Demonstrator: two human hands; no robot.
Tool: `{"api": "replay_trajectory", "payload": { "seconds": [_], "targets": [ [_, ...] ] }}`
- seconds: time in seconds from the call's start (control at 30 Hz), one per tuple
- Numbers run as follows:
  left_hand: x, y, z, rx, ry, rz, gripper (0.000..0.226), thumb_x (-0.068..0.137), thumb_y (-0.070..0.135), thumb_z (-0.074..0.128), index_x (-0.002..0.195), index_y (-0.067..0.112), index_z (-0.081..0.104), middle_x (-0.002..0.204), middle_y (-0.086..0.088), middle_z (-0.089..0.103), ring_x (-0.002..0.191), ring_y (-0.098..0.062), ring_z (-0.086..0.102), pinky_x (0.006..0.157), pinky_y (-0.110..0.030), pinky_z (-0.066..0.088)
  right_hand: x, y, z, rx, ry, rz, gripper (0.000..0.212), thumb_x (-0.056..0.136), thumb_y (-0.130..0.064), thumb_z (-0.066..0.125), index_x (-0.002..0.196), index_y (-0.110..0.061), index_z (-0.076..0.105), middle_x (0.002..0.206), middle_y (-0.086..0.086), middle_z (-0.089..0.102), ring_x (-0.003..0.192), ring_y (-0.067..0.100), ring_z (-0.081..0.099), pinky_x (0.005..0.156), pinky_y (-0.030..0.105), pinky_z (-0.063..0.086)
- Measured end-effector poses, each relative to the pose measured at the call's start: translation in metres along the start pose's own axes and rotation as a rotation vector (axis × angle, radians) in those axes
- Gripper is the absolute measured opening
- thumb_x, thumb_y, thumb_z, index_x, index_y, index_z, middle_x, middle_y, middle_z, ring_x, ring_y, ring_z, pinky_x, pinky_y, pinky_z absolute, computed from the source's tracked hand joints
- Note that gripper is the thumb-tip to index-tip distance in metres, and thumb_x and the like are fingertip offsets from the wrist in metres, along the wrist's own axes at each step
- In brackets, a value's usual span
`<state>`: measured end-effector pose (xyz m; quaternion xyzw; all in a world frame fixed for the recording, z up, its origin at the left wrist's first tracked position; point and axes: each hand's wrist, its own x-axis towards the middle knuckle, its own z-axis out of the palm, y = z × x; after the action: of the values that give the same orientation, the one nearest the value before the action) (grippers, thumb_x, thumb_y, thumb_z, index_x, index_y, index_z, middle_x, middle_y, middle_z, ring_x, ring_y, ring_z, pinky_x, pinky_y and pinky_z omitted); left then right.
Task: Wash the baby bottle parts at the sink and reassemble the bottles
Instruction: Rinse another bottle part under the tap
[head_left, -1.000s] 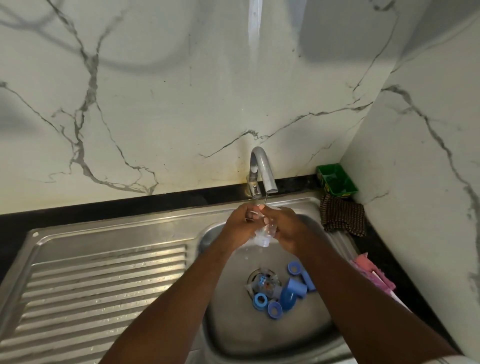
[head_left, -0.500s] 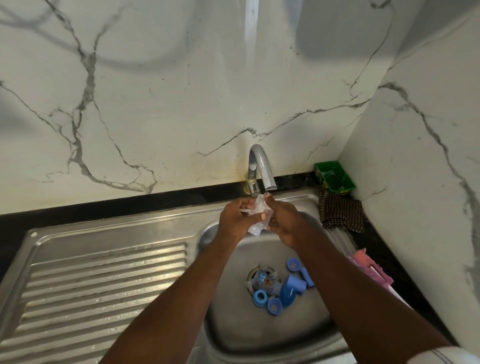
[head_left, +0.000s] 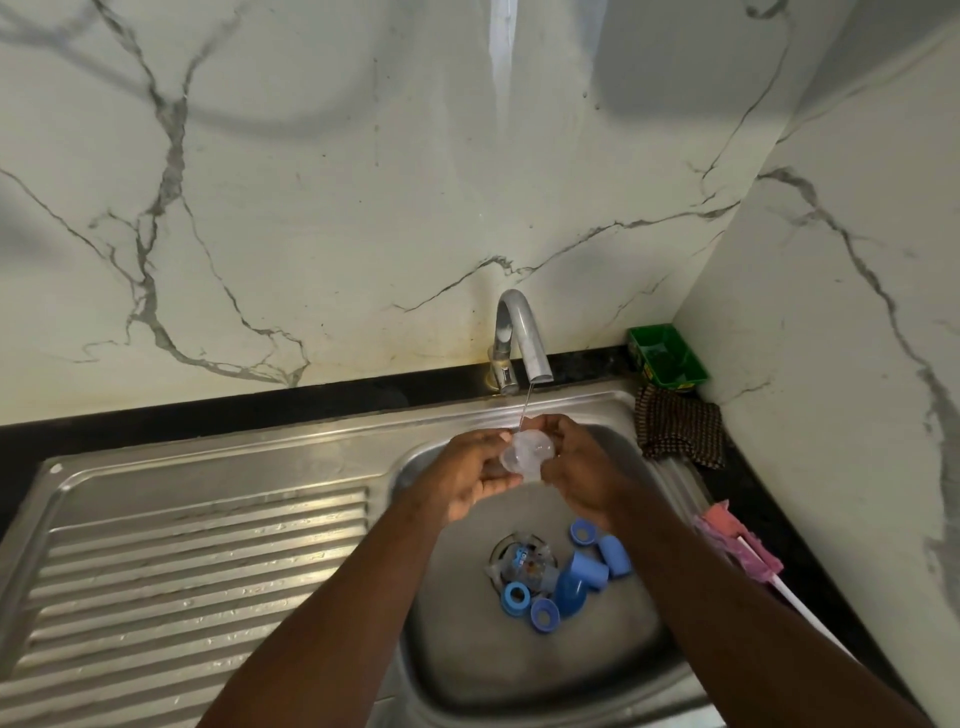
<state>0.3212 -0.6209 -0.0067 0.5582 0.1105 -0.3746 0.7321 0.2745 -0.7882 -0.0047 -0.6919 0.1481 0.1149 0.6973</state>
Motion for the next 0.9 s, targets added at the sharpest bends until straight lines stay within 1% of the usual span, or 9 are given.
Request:
{"api": "replay_trajectory", "payload": {
  "seconds": [0.17, 0.23, 0.33, 0.5, 0.63, 0.7, 0.77, 0.83, 0.9],
  "targets": [
    [0.009, 0.003, 0.004, 0.027, 0.014, 0.192, 0.058, 0.081, -0.003, 0.076, 0.133, 0.015, 0.057, 0.126, -0.008, 0.068, 0.108, -0.026, 0.071, 0.091, -0.048, 0.058, -0.008, -0.006, -0.008, 0.431, 0.019, 0.028, 0.036, 0.091, 0.002, 0.049, 0.127, 0.003, 0.054, 0.121, 0.025, 0.062, 0.104, 0.036, 0.062, 0.088, 0.044, 0.054],
    [0.011, 0.007, 0.009, 0.098, -0.009, 0.247, 0.076, 0.073, -0.008, 0.081, 0.139, 0.017, 0.053, 0.132, -0.003, 0.064, 0.112, -0.023, 0.069, 0.090, -0.048, 0.059, -0.008, -0.011, -0.004, 0.343, 0.028, 0.052, 0.038, 0.099, -0.013, 0.048, 0.132, 0.005, 0.052, 0.119, 0.025, 0.062, 0.102, 0.035, 0.061, 0.085, 0.044, 0.053],
    [0.011, 0.010, 0.012, 0.263, -0.021, 0.329, 0.076, 0.070, -0.010, 0.082, 0.137, 0.016, 0.057, 0.131, 0.002, 0.066, 0.112, -0.016, 0.068, 0.091, -0.043, 0.059, -0.009, -0.016, 0.004, 0.129, 0.045, 0.129, 0.038, 0.102, -0.027, 0.050, 0.129, -0.002, 0.057, 0.120, 0.022, 0.064, 0.101, 0.030, 0.063, 0.078, 0.037, 0.053],
    [0.011, 0.008, 0.004, 0.340, 0.037, 0.345, 0.074, 0.069, -0.020, 0.076, 0.131, 0.017, 0.061, 0.124, -0.001, 0.070, 0.110, -0.016, 0.069, 0.089, -0.042, 0.060, -0.013, -0.029, 0.004, -0.414, 0.073, 0.021, 0.032, 0.094, -0.028, 0.067, 0.121, -0.014, 0.059, 0.105, 0.000, 0.063, 0.082, 0.002, 0.057, 0.054, 0.004, 0.043],
    [0.013, 0.000, -0.005, 0.443, 0.085, 0.305, 0.068, 0.068, -0.013, 0.081, 0.127, 0.016, 0.064, 0.116, -0.001, 0.074, 0.107, -0.019, 0.071, 0.091, -0.044, 0.059, 0.000, -0.027, 0.008, -0.545, 0.044, 0.020, 0.037, 0.086, -0.024, 0.076, 0.117, -0.010, 0.061, 0.109, 0.005, 0.067, 0.091, 0.011, 0.062, 0.081, 0.027, 0.053],
    [0.012, -0.005, -0.006, 0.506, 0.107, 0.256, 0.061, 0.070, -0.003, 0.085, 0.124, 0.017, 0.066, 0.113, 0.001, 0.074, 0.103, -0.018, 0.071, 0.090, -0.042, 0.060, 0.003, -0.031, 0.009, -0.622, -0.030, 0.005, 0.019, 0.086, -0.014, 0.074, 0.102, -0.015, 0.064, 0.105, 0.010, 0.068, 0.095, 0.018, 0.062, 0.095, 0.041, 0.052],
    [0.009, -0.010, -0.006, 0.496, 0.123, 0.164, 0.054, 0.075, 0.004, 0.084, 0.123, 0.021, 0.066, 0.114, 0.003, 0.072, 0.104, -0.017, 0.067, 0.084, -0.036, 0.060, 0.003, -0.036, 0.011, -0.652, -0.097, -0.016, 0.023, 0.090, -0.006, 0.068, 0.085, -0.027, 0.058, 0.091, 0.003, 0.065, 0.092, 0.023, 0.061, 0.099, 0.049, 0.049],
    [0.008, -0.015, -0.006, 0.464, 0.134, 0.125, 0.053, 0.078, 0.005, 0.083, 0.125, 0.022, 0.064, 0.116, 0.004, 0.070, 0.107, -0.018, 0.065, 0.083, -0.036, 0.060, 0.002, -0.033, 0.014, -0.648, -0.055, -0.031, 0.023, 0.089, -0.006, 0.069, 0.085, -0.026, 0.058, 0.088, -0.001, 0.064, 0.093, 0.025, 0.063, 0.098, 0.049, 0.051],
    [0.010, -0.017, -0.005, 0.509, 0.167, 0.146, 0.052, 0.077, 0.005, 0.083, 0.125, 0.020, 0.065, 0.118, 0.000, 0.071, 0.107, -0.021, 0.067, 0.086, -0.040, 0.061, 0.002, -0.024, 0.016, -0.664, 0.030, -0.072, 0.024, 0.084, -0.010, 0.076, 0.104, -0.014, 0.063, 0.101, 0.003, 0.066, 0.099, 0.021, 0.064, 0.094, 0.033, 0.053]
  ]
}}
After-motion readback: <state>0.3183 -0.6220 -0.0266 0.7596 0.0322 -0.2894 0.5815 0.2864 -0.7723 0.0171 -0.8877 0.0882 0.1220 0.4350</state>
